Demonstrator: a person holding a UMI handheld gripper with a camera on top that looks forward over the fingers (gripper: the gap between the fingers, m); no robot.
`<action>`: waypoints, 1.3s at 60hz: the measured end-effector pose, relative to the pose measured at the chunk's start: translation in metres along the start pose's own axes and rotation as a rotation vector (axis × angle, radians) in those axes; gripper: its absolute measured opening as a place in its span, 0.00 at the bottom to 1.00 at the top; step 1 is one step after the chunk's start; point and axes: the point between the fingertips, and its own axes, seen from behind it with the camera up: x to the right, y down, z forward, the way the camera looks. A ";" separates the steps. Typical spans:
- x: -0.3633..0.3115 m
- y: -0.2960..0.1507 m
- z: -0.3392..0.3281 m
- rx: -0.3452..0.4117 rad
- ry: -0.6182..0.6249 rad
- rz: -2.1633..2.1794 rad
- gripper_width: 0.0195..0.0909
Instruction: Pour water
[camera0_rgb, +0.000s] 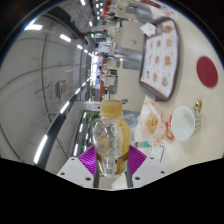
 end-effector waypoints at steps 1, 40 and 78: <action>0.000 -0.008 0.004 0.007 0.003 -0.057 0.25; 0.127 -0.211 -0.094 0.026 0.441 -1.445 0.25; 0.189 -0.203 -0.111 -0.096 0.518 -1.313 0.91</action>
